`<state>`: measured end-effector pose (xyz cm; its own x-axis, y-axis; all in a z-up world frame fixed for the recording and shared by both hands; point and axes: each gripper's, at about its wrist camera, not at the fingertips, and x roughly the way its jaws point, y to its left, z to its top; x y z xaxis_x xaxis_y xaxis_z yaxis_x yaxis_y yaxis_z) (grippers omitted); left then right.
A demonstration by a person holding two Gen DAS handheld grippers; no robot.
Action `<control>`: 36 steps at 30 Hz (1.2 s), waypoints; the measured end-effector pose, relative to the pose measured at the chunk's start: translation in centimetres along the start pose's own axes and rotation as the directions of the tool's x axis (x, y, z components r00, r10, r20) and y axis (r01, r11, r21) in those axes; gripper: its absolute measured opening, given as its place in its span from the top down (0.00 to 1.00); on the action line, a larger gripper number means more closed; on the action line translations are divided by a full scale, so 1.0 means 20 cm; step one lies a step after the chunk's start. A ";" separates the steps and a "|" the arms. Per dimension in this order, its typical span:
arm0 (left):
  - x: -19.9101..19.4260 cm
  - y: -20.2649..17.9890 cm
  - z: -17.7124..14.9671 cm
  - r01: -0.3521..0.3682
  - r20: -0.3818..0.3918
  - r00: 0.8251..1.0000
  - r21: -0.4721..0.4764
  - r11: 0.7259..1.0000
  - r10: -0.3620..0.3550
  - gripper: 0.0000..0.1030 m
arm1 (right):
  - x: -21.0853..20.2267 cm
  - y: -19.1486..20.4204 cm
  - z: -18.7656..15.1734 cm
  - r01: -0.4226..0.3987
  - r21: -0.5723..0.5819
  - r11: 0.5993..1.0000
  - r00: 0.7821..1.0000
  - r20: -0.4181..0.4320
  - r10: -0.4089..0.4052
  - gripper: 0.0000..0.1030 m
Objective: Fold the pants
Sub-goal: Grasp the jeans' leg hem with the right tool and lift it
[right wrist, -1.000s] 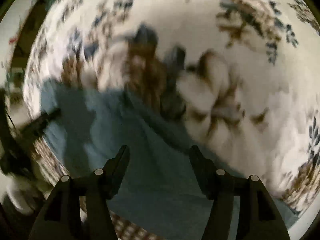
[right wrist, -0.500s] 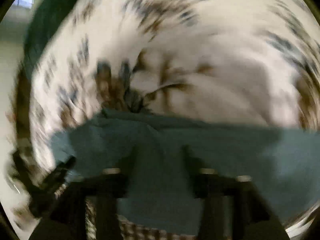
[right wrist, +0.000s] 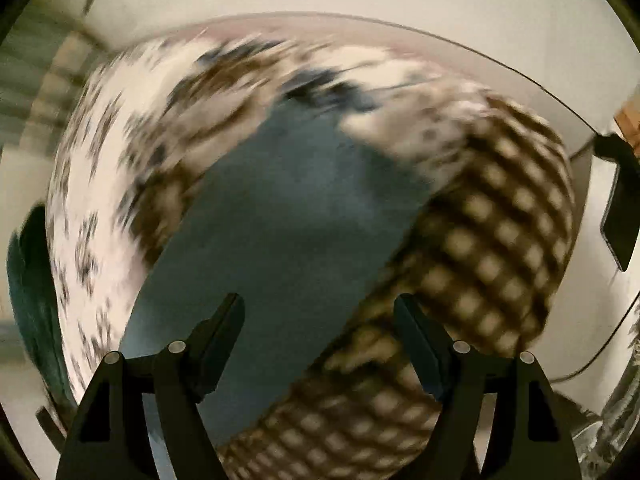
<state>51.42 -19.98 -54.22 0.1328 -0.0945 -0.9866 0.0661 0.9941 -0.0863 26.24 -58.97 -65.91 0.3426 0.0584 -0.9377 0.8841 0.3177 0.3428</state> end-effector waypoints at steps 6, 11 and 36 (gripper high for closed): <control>0.05 -0.26 -0.07 -0.069 -0.026 0.997 0.077 0.995 0.071 0.08 | 0.15 -0.18 0.25 -0.050 0.030 0.998 0.998 -0.025 0.051 0.30; 0.05 -0.35 -0.07 -0.116 -0.006 0.993 0.134 0.984 0.118 0.08 | 0.15 -0.05 0.29 0.011 -0.130 0.991 1.000 -0.016 -0.013 0.84; 0.24 -0.31 -0.12 -0.102 -0.048 0.993 0.109 0.989 0.107 0.08 | 0.41 -0.29 0.24 -0.555 0.207 0.806 0.806 -0.106 0.582 0.36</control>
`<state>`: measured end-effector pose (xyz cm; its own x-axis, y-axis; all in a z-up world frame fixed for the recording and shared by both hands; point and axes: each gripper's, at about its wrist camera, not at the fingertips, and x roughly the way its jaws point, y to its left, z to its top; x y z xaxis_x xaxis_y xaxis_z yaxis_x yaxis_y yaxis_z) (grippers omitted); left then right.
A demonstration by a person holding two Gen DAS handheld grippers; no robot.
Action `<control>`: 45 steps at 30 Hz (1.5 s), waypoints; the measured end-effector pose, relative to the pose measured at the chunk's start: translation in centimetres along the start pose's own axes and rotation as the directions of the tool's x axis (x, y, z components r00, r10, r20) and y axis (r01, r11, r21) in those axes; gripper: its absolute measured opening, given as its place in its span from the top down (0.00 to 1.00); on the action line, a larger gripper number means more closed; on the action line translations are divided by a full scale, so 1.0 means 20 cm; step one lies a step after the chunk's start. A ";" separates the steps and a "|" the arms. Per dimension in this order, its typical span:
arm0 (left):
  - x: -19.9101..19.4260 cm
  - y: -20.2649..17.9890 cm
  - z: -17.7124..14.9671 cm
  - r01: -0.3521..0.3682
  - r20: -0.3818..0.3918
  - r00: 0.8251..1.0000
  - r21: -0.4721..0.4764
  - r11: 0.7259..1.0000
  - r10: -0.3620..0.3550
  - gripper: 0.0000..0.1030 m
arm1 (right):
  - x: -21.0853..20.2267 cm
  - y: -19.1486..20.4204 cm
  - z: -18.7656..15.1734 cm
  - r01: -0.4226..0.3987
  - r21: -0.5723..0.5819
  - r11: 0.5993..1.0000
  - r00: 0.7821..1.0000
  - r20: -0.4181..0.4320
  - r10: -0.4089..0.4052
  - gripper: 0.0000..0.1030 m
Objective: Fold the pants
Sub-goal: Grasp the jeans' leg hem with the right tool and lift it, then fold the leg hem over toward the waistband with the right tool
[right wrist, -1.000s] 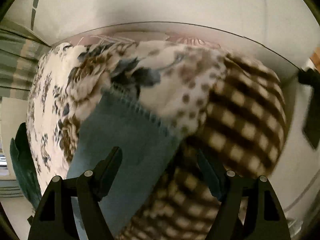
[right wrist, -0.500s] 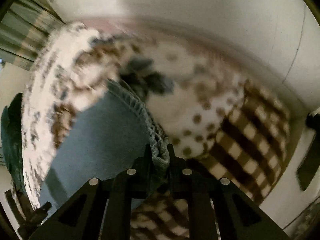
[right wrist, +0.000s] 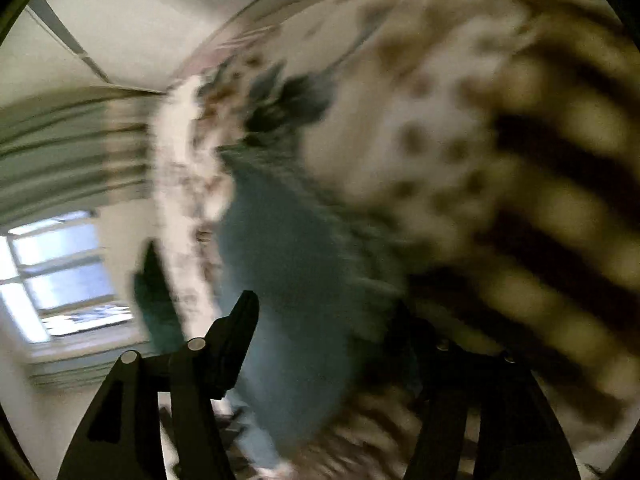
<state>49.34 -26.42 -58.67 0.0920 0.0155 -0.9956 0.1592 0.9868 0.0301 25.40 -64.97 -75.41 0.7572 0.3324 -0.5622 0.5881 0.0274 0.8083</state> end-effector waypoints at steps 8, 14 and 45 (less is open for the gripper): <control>0.05 0.08 0.01 0.004 -0.015 1.000 -0.031 1.000 -0.004 0.08 | 0.19 0.05 0.03 0.058 -0.036 0.998 0.998 0.006 -0.058 0.44; 0.04 0.26 0.03 0.030 -0.004 1.000 -0.069 0.997 -0.030 0.08 | 0.03 0.09 -0.02 0.077 0.009 0.997 0.991 0.109 -0.077 0.94; -0.36 2.09 -0.49 -0.090 -0.023 0.996 -0.489 0.868 0.091 0.08 | 1.45 1.36 -2.38 0.354 -0.879 0.320 0.856 0.167 -0.489 0.94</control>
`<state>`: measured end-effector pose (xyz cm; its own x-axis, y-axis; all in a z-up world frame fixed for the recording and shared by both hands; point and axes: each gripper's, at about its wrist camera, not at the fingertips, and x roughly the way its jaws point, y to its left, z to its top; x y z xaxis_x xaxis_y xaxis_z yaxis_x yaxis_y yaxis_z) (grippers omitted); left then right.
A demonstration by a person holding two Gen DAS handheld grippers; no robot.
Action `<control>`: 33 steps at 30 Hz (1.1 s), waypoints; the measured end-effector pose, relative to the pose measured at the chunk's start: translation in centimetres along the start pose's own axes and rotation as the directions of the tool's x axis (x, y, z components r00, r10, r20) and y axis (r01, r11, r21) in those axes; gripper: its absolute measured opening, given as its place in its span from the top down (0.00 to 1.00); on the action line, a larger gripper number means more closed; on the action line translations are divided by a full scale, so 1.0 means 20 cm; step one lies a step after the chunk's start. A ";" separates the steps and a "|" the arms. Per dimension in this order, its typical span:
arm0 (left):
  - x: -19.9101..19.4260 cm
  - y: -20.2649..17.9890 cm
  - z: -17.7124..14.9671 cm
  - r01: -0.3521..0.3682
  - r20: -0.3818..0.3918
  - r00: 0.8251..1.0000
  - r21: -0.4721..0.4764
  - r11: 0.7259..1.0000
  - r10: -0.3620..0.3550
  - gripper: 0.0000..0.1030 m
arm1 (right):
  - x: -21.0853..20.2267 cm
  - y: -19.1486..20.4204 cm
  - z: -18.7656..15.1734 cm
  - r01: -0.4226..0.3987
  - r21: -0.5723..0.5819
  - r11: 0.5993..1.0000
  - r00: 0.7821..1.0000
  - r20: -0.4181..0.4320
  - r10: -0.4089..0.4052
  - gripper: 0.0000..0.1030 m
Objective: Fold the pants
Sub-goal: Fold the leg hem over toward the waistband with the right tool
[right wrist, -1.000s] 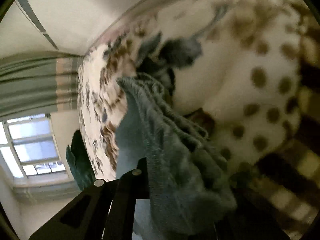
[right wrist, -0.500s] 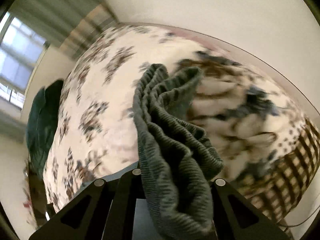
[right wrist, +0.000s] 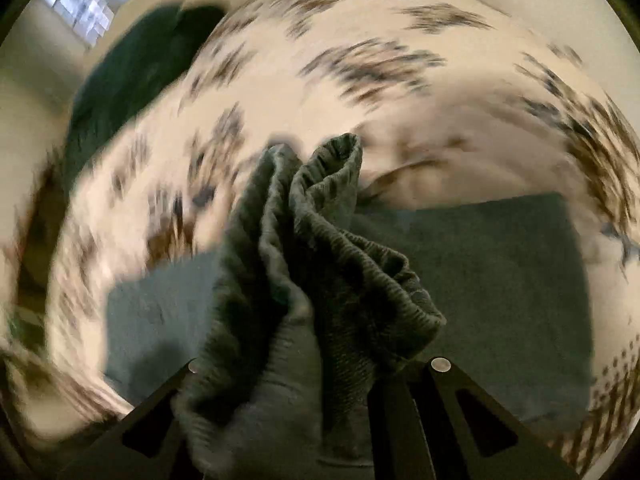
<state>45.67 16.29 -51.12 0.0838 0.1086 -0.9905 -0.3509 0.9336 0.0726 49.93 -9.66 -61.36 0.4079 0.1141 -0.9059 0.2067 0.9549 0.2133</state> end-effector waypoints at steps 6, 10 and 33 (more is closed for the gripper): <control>0.02 0.19 0.02 -0.038 0.004 0.999 -0.049 0.998 0.038 0.08 | 0.19 0.39 -0.21 0.122 -0.283 0.951 0.992 -0.002 -0.127 0.94; 0.03 0.17 0.08 -0.003 0.009 1.000 -0.057 0.998 0.004 0.08 | 0.27 0.51 -0.29 0.160 -0.436 0.886 0.979 -0.044 -0.199 0.85; 0.33 -0.77 0.11 0.234 -0.218 0.960 0.293 0.927 -0.173 0.63 | -0.01 -1.31 -0.41 -0.081 0.625 0.776 0.848 -0.366 0.383 0.39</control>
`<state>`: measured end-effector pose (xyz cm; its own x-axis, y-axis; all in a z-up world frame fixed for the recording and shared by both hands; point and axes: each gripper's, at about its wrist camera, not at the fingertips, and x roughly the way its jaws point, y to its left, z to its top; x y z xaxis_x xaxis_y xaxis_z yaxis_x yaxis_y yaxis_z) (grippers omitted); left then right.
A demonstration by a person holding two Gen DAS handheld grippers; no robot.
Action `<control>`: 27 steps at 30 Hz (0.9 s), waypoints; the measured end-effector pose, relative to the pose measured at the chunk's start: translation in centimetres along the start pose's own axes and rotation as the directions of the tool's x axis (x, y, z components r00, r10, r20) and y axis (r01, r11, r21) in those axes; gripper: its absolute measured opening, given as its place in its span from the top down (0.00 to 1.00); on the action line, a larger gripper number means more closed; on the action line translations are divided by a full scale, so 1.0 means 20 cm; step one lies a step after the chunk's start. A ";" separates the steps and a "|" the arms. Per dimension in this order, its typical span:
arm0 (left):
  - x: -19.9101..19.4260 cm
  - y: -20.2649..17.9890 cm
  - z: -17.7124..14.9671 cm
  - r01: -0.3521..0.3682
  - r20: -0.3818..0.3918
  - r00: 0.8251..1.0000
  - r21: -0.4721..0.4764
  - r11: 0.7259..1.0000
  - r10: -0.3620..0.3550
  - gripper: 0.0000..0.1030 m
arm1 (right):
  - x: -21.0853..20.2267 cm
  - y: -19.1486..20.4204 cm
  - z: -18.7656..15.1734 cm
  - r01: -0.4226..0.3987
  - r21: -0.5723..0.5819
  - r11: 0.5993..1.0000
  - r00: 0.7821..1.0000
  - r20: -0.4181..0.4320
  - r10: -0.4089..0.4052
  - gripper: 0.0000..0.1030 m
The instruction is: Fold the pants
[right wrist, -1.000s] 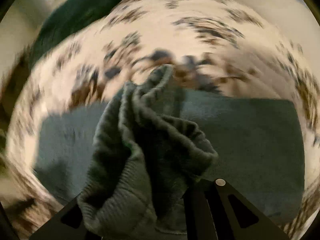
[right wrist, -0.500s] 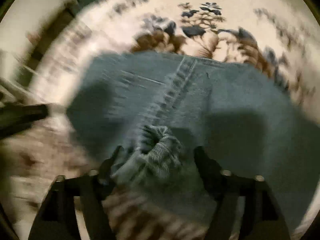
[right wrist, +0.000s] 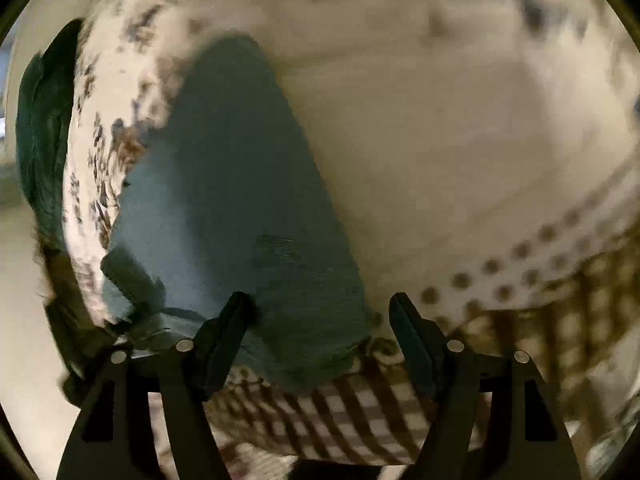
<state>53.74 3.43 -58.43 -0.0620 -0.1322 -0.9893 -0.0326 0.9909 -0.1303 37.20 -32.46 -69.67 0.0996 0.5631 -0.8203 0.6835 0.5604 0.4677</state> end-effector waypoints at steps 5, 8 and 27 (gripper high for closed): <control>0.01 -0.01 -0.08 -0.036 -0.023 0.999 0.072 0.997 0.037 0.60 | 0.00 -0.06 0.03 0.038 -0.024 0.999 0.999 0.035 -0.037 0.60; -0.01 -0.05 -0.08 -0.064 -0.030 0.997 0.113 0.992 0.068 0.56 | 0.01 -0.08 0.05 0.050 -0.029 0.998 0.999 0.019 -0.050 0.60; 0.05 -0.33 -0.09 -0.103 -0.003 0.995 0.094 0.990 0.104 0.43 | 0.17 -0.08 -0.13 0.092 0.325 0.941 0.996 -0.034 -0.086 0.25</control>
<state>52.11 -3.32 -58.39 -0.0680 -0.0286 -0.9973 0.0682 0.9971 -0.0332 34.54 -29.87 -72.46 0.0160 0.5333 -0.8458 0.8876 0.3818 0.2576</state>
